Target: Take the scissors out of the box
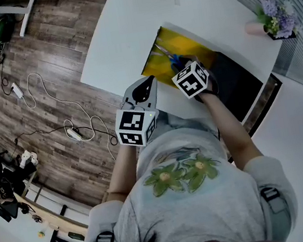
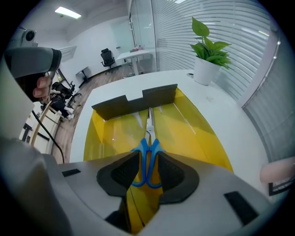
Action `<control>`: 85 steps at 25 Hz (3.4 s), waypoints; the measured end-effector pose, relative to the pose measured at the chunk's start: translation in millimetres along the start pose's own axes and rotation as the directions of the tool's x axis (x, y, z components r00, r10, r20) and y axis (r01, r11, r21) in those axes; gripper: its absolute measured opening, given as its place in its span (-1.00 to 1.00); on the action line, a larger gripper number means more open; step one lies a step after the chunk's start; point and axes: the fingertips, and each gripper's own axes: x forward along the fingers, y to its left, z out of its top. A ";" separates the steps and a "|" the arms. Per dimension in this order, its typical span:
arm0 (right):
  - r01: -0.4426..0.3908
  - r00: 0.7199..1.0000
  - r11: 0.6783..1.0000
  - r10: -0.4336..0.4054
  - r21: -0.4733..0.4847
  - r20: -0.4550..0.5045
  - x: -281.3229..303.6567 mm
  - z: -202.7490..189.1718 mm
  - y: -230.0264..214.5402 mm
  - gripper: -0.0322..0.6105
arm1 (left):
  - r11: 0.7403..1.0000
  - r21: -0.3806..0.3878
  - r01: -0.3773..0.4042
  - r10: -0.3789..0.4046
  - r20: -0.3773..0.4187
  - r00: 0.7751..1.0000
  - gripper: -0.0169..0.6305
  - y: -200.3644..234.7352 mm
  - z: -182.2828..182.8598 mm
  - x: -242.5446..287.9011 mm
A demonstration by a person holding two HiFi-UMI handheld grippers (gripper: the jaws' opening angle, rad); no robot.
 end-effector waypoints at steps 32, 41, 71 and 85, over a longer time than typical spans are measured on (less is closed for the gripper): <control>0.008 0.998 0.996 -0.014 0.084 0.067 -21.2 10.3 -4.8 -0.63 | 0.999 0.034 0.001 -0.002 0.025 1.000 -0.96 -7.4 10.9 -6.0; 0.032 0.995 0.996 -0.040 0.080 0.094 -32.0 11.3 -3.0 -0.64 | 0.999 0.050 0.001 -0.003 0.032 0.999 -0.96 -12.6 9.7 -13.4; 0.070 0.980 0.993 -0.086 0.096 0.179 -72.7 11.3 1.9 -0.64 | 0.990 0.139 -0.002 -0.008 0.071 0.997 -0.96 -29.6 20.1 -36.6; 0.078 0.963 0.990 -0.105 0.118 0.246 -99.8 12.1 7.1 -0.64 | 0.987 0.162 0.006 -0.022 0.094 0.995 -0.96 -43.4 22.4 -45.7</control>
